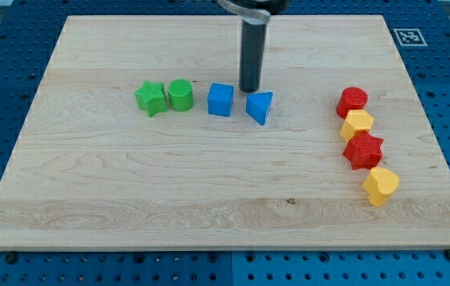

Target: Move the green circle slightly to the bottom right side of the green star

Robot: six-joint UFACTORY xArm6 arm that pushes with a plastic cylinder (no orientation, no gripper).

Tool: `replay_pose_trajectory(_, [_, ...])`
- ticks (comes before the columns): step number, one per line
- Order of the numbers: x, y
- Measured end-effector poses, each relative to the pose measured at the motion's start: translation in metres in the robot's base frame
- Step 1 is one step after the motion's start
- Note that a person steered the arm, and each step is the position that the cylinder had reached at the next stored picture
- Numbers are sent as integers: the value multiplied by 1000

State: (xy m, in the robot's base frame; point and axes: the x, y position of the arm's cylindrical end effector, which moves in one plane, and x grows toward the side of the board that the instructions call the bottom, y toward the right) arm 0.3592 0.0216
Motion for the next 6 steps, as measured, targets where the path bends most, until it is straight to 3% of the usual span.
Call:
replay_pose_trajectory(2, [-7,-79])
replay_pose_trajectory(6, [24,-103])
